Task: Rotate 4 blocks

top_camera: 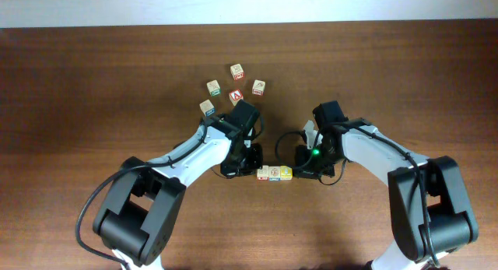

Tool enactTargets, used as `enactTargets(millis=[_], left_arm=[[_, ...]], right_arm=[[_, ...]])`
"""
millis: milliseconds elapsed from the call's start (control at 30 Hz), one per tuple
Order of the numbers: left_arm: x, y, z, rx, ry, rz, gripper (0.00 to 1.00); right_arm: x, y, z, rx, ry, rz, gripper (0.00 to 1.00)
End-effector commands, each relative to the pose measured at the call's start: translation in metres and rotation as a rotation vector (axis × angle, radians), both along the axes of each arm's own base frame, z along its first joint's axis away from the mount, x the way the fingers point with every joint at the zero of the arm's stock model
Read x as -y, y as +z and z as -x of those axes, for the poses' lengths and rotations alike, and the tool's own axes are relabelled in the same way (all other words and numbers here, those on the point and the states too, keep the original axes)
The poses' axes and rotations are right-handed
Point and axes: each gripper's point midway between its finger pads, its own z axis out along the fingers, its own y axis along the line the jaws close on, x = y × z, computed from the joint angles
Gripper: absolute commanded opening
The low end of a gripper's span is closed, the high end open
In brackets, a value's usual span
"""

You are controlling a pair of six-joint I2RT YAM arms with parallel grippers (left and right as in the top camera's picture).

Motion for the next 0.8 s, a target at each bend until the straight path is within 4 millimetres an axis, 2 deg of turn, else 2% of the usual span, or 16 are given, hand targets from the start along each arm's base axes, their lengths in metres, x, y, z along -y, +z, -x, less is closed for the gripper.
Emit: enactTargets(millis=[0, 400, 567, 767], left_arm=[[0.004, -0.002, 0.004, -0.005, -0.054, 0.035, 0.00], [0.007, -0.001, 0.004, 0.004, -0.092, 0.052, 0.00], [0.007, -0.001, 0.004, 0.013, -0.115, 0.054, 0.00], [0.008, -0.001, 0.005, 0.014, -0.128, 0.061, 0.00]], right_arm=[[-0.003, 0.000, 0.003, -0.005, 0.019, -0.033, 0.04], [-0.005, 0.002, 0.005, -0.009, 0.032, -0.055, 0.04], [0.006, 0.004, 0.001, 0.002, 0.026, -0.087, 0.04], [0.009, 0.006, 0.003, 0.011, 0.027, -0.203, 0.04]])
